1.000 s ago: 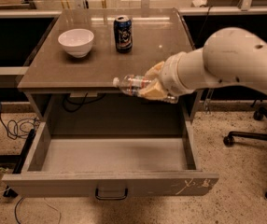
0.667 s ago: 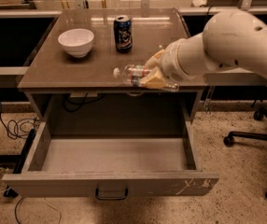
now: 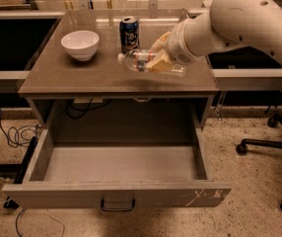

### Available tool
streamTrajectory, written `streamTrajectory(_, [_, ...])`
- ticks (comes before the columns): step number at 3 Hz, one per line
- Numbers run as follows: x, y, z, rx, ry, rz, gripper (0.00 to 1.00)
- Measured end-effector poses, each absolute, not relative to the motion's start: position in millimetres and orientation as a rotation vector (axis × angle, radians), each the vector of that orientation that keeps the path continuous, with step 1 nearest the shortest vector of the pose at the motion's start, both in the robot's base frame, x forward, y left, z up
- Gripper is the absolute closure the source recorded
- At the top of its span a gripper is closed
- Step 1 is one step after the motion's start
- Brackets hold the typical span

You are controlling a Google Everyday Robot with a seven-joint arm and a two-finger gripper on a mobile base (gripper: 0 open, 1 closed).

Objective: Pick water bottle from top drawer and place on counter

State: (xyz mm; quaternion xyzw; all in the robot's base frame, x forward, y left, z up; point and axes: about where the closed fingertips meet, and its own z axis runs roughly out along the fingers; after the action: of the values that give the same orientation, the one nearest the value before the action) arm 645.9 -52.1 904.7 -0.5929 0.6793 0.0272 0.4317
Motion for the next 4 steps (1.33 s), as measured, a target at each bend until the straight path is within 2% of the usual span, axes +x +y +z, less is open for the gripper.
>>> streamTrajectory(3, [703, -58, 852, -1.385, 1.690, 0.147, 1.00])
streamTrajectory(4, [703, -57, 851, -1.385, 1.690, 0.148, 0.81])
